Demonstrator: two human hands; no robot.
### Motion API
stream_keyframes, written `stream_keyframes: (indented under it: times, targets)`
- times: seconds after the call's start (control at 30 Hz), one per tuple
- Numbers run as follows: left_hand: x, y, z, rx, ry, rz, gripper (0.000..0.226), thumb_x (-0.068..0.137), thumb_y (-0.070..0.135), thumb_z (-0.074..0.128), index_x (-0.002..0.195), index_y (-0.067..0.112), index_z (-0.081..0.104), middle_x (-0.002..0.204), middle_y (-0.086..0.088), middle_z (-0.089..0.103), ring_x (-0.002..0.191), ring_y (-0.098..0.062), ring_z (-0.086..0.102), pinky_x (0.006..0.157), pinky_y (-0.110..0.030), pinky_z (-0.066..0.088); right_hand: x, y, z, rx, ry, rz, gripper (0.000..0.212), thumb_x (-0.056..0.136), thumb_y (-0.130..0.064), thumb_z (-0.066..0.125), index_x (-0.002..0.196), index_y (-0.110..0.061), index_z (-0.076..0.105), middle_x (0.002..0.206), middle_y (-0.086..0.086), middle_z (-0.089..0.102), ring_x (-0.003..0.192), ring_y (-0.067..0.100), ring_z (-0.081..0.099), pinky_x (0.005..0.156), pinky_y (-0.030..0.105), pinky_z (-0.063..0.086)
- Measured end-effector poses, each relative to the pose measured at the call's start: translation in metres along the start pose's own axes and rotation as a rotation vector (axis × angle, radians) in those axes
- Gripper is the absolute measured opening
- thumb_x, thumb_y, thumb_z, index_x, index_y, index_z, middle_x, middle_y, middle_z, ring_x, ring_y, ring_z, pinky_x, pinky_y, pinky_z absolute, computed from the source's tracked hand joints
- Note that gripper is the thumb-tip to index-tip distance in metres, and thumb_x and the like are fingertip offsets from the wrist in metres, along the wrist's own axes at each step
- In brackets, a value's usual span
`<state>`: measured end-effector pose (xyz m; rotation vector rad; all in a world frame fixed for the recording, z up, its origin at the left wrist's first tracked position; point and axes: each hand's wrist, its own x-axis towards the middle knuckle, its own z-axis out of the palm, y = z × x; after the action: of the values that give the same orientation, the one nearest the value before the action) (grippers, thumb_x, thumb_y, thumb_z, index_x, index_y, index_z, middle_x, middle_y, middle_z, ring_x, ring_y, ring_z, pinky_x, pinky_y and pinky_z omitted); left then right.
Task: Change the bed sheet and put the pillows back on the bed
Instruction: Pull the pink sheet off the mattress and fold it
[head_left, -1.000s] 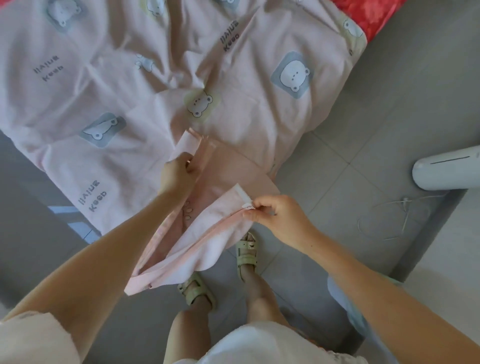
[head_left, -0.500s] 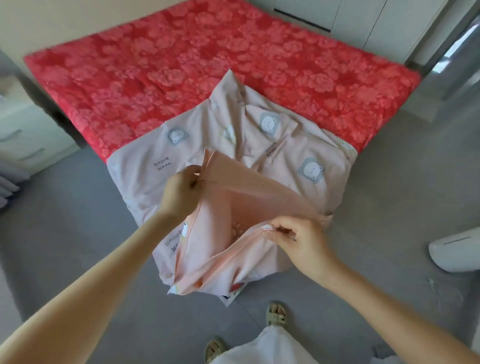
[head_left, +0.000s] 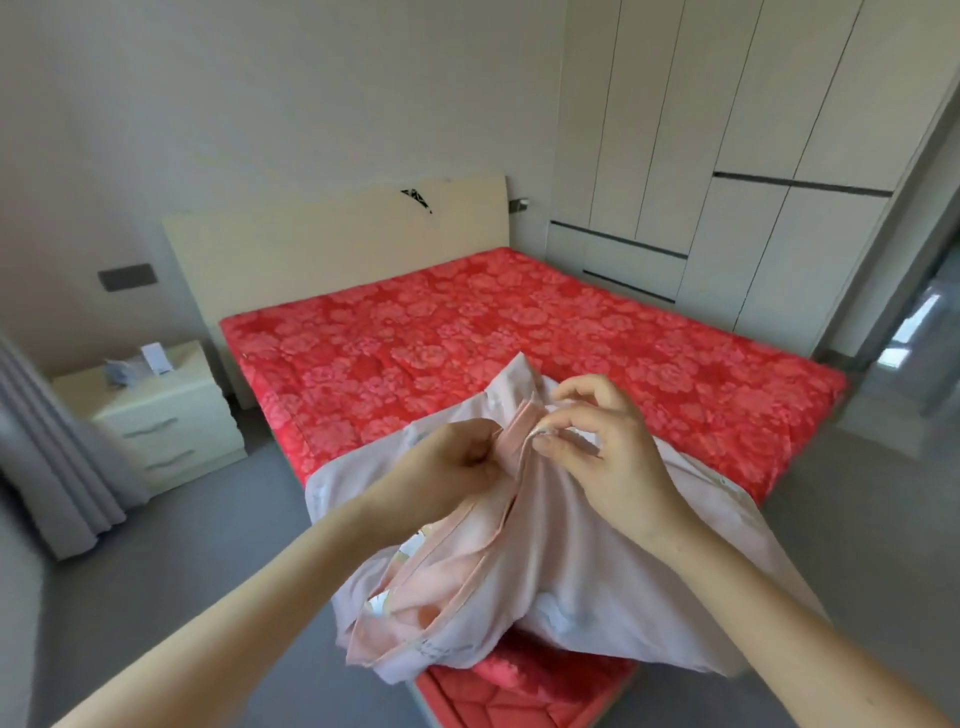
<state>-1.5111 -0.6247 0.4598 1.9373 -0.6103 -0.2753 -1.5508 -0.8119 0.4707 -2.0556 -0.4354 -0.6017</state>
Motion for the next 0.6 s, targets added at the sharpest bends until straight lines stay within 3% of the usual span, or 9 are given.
stream_keyframes:
  times: [0.07, 0.2, 0.3, 0.43, 0.53, 0.6]
  targets:
    - [-0.008, -0.001, 0.004, -0.030, 0.019, -0.024, 0.037, 0.062, 0.026, 0.050, 0.087, -0.002, 0.056, 0.080, -0.020, 0.057, 0.078, -0.023, 0.051, 0.073, -0.051, 0.043, 0.003, 0.000, 0.005, 0.132, -0.093, 0.064, 0.017, 0.081, -0.004, 0.071, 0.077, -0.020, 0.068, 0.111, -0.006, 0.058, 0.106, -0.012, 0.051, 0.085, 0.002, 0.036]
    - [-0.020, -0.002, 0.013, -0.106, 0.073, -0.077, 0.016, 0.070, 0.015, 0.052, 0.071, 0.001, 0.046, 0.067, -0.002, 0.039, 0.066, -0.014, 0.035, 0.062, -0.033, 0.028, -0.005, 0.009, 0.017, 0.265, -0.200, 0.136, 0.016, 0.084, 0.001, 0.065, 0.078, -0.013, 0.069, 0.084, -0.004, 0.069, 0.085, 0.001, 0.062, 0.078, 0.009, 0.043]
    - [-0.018, -0.006, 0.020, 0.044, 0.198, -0.037, 0.030, 0.082, 0.026, 0.062, 0.063, 0.018, 0.040, 0.056, 0.016, 0.031, 0.056, -0.006, 0.029, 0.055, -0.023, 0.025, -0.006, 0.021, 0.025, 0.262, -0.173, 0.137, 0.014, 0.085, 0.001, 0.064, 0.080, -0.010, 0.070, 0.077, -0.006, 0.067, 0.079, 0.001, 0.061, 0.075, 0.010, 0.042]
    - [0.000, -0.013, 0.024, 0.175, 0.272, 0.003, 0.021, 0.087, 0.020, 0.066, 0.069, 0.011, 0.058, 0.059, 0.006, 0.043, 0.055, -0.005, 0.034, 0.054, -0.019, 0.028, -0.005, 0.041, 0.025, 0.189, -0.145, 0.117, 0.013, 0.081, -0.003, 0.070, 0.078, -0.015, 0.069, 0.088, -0.005, 0.061, 0.085, -0.002, 0.058, 0.078, 0.009, 0.043]
    - [0.012, -0.021, 0.021, 0.161, 0.237, -0.081, 0.021, 0.086, 0.017, 0.067, 0.069, 0.006, 0.061, 0.056, 0.007, 0.046, 0.051, -0.003, 0.035, 0.050, -0.014, 0.028, -0.012, 0.058, 0.013, 0.068, -0.124, 0.141, 0.010, 0.079, -0.006, 0.074, 0.077, -0.016, 0.071, 0.102, -0.009, 0.055, 0.100, -0.015, 0.049, 0.081, 0.001, 0.037]
    - [0.018, -0.028, 0.012, 0.095, 0.265, -0.158, 0.022, 0.087, 0.017, 0.067, 0.070, 0.004, 0.062, 0.056, 0.007, 0.051, 0.051, -0.005, 0.040, 0.052, -0.017, 0.033, -0.021, 0.065, -0.001, 0.049, -0.121, 0.174, 0.010, 0.079, -0.008, 0.074, 0.075, -0.018, 0.070, 0.101, -0.013, 0.056, 0.099, -0.015, 0.050, 0.079, 0.002, 0.038]
